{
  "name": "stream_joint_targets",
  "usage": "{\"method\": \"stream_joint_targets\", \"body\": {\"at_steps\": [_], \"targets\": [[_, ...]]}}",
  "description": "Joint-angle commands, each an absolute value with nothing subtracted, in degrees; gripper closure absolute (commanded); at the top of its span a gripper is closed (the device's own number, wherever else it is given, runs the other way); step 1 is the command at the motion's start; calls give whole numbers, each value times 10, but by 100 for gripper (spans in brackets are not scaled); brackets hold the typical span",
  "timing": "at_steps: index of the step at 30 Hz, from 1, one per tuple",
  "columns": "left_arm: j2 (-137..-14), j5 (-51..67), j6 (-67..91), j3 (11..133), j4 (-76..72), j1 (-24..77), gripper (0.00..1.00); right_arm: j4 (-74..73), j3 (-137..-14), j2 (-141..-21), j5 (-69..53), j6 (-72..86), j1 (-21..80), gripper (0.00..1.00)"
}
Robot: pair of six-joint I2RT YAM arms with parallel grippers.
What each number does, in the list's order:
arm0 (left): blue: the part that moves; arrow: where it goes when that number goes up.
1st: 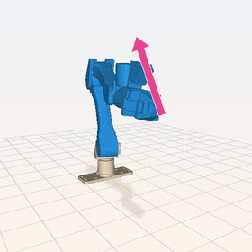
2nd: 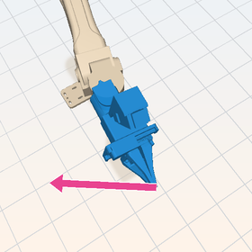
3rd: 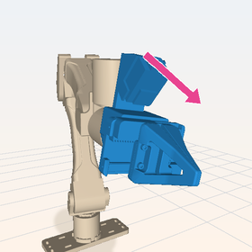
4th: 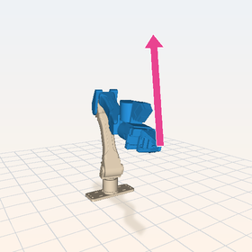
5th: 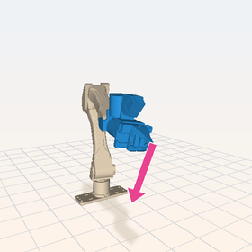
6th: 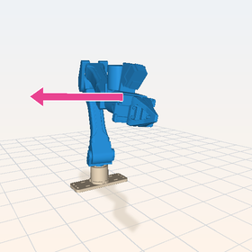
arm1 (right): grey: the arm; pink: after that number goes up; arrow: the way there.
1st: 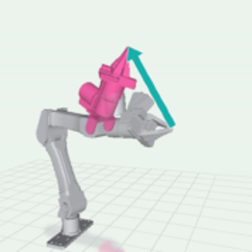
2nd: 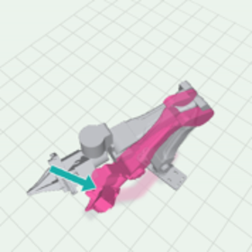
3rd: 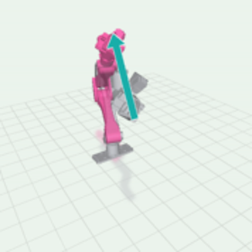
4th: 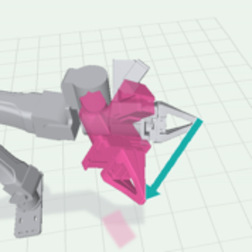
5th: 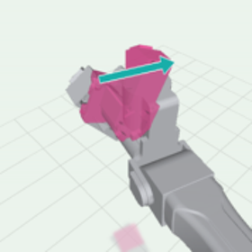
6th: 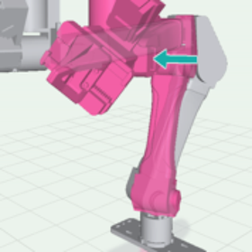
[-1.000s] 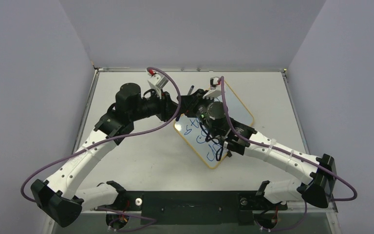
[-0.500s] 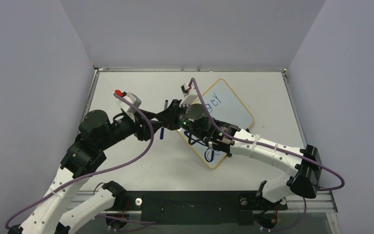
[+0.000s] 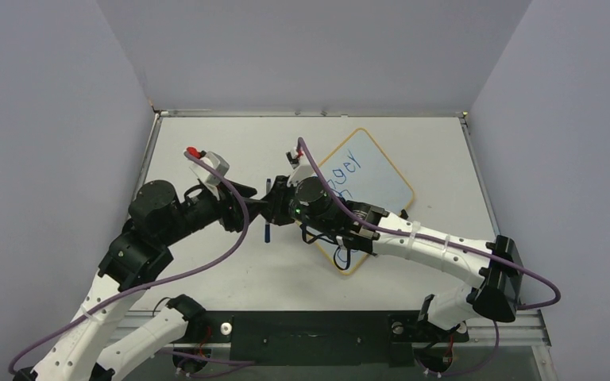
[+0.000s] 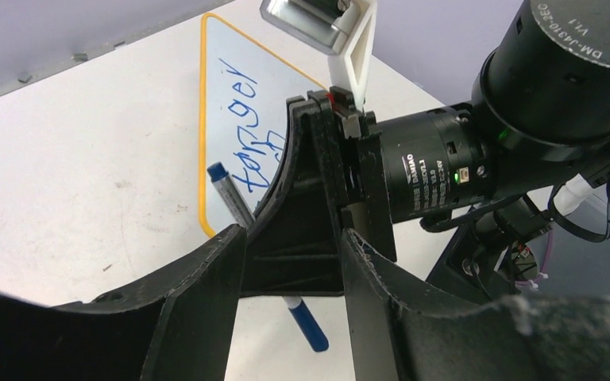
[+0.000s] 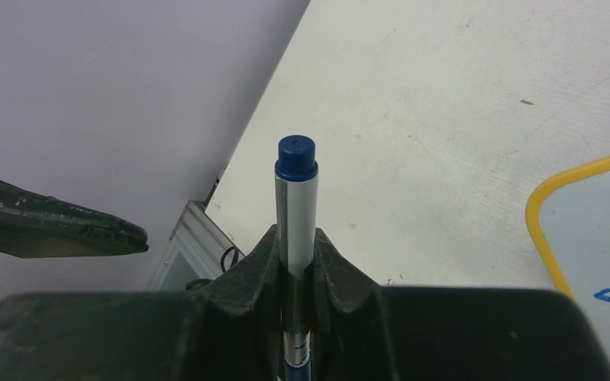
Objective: Write a sentence on the whiteboard
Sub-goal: Insert the whiteboard marker without the cap into the pen cap, then pass from the right arm to the left
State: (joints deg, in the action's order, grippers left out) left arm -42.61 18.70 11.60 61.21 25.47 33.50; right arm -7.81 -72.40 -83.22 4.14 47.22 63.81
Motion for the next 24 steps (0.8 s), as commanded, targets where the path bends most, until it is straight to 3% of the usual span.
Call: {"method": "stream_joint_targets", "body": {"at_steps": [1,11,24], "targets": [[-399,186,137,611,286,334,55,-103,-746,-808,97,470,636,100],[-362,216,130,579,328,334,55,-135,-786,-803,151,478,621,100],[-402,225,198,499,170,335,59,-117,-780,-791,125,491,626,100]]}}
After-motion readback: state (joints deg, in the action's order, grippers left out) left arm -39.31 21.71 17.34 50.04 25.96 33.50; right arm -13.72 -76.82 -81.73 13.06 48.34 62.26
